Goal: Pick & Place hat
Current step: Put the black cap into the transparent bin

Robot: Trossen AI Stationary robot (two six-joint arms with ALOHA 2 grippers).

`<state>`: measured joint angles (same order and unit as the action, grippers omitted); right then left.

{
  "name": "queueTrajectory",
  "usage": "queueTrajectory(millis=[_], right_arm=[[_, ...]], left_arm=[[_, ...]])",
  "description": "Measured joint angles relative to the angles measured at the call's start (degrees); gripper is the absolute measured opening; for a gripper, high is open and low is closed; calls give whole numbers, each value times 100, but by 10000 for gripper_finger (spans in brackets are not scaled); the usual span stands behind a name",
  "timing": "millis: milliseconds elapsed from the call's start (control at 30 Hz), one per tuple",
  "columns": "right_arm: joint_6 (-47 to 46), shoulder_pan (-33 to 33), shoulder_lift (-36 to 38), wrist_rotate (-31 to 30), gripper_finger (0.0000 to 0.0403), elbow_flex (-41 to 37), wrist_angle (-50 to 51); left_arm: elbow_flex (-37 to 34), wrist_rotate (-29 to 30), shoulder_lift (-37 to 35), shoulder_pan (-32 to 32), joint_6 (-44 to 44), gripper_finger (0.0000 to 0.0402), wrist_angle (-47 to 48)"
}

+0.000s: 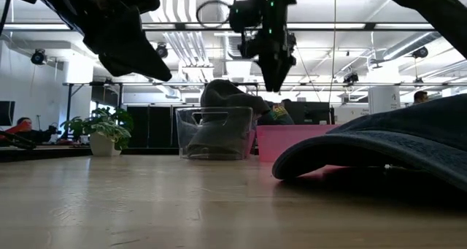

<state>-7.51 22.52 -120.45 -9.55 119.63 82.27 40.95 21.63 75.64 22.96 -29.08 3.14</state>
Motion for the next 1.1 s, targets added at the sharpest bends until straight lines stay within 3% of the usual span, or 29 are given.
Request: queueTrajectory(millis=[333,667,800,1100], right_arm=[[397,88,-4,233,168,-1027,-2423],[494,138,1,207,144,-1723,-3478],[583,81,7,187,145,-1655,-3652],[1779,25,-184,275,139,-1396,-4876]], left_arm=[[0,0,-4,2,-55,35,50],[0,-44,-4,2,-104,35,92],[0,-58,-4,2,-113,35,96],[0,-59,-4,2,-207,35,97]])
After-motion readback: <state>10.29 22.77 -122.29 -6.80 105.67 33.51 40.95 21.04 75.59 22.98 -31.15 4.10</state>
